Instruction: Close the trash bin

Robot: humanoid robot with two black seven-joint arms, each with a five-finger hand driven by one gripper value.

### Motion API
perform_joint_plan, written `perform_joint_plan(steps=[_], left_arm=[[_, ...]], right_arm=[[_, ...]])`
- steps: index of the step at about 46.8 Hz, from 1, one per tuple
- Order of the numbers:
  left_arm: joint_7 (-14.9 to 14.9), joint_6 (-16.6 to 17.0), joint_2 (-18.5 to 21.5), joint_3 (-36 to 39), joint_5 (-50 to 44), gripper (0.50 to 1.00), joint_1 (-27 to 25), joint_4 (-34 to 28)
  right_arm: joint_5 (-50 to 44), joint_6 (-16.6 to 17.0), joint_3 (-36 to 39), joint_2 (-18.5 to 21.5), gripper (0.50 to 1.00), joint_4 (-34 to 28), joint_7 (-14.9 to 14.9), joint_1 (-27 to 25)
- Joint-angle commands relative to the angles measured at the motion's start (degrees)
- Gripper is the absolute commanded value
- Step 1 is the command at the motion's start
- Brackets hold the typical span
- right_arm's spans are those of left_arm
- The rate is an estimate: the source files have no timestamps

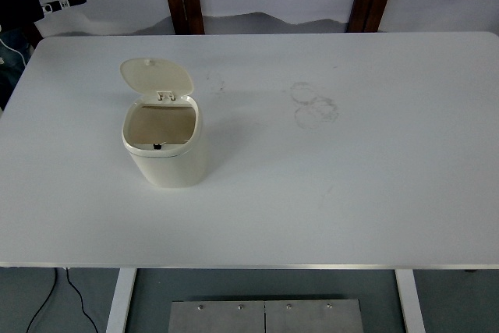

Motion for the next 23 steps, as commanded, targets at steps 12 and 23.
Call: perform_joint_plan(steps=[12,23], left_arm=[[1.80,-1.48,-0.44,15.50,6.59,1.000,-12.74,-5.68],[2.33,-4.21,-0.71,23.68,7.82,1.000,-21.27,-8.23]], right_arm=[[0.00,0.00,-0.10,0.00,0.995,0.00,0.01,0.00],[0.00,0.00,-0.10,0.00,0.995,0.09,0.01,0.00]])
